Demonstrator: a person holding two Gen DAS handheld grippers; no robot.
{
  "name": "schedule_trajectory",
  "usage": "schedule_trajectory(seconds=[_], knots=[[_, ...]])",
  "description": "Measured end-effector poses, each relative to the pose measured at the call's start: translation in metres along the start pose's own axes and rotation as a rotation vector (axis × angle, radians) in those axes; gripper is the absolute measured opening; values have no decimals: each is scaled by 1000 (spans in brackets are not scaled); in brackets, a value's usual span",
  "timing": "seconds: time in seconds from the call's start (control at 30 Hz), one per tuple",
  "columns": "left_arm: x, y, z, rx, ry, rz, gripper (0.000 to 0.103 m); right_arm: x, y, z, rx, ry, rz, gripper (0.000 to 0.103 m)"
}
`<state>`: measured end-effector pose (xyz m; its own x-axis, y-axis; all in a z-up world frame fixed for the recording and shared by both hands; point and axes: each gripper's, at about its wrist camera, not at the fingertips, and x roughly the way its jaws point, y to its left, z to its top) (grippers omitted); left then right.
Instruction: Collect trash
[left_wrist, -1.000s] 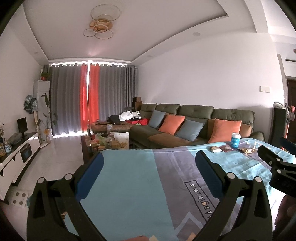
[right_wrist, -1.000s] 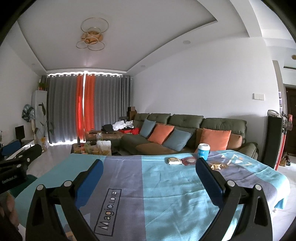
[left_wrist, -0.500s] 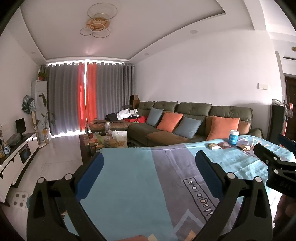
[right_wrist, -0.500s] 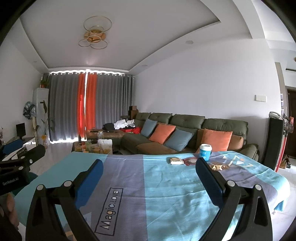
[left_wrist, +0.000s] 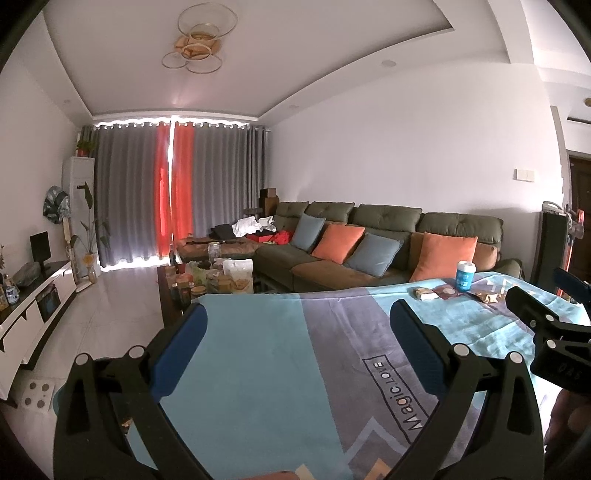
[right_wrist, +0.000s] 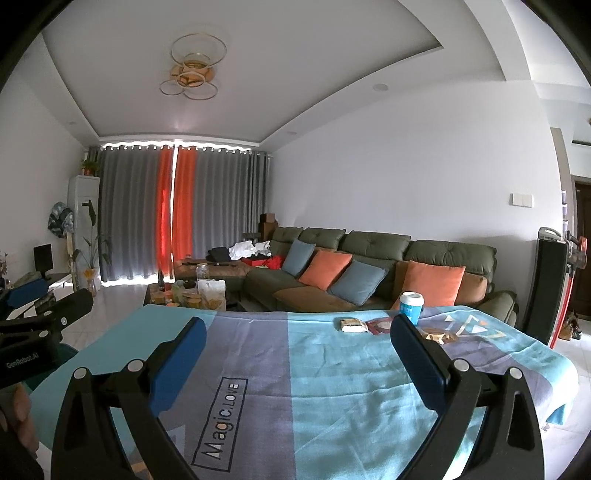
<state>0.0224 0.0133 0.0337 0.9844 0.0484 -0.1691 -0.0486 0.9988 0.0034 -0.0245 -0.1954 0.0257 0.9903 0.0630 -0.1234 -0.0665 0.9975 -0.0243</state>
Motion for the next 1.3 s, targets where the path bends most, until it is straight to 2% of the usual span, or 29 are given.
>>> schedule_trajectory(seconds=[0.33, 1.3], knots=[[-5, 3, 0, -2, -10, -9, 98, 0, -1, 1, 2, -11, 2, 96], [-9, 7, -3, -9, 35, -24, 98, -2, 4, -1, 7, 17, 3, 96]])
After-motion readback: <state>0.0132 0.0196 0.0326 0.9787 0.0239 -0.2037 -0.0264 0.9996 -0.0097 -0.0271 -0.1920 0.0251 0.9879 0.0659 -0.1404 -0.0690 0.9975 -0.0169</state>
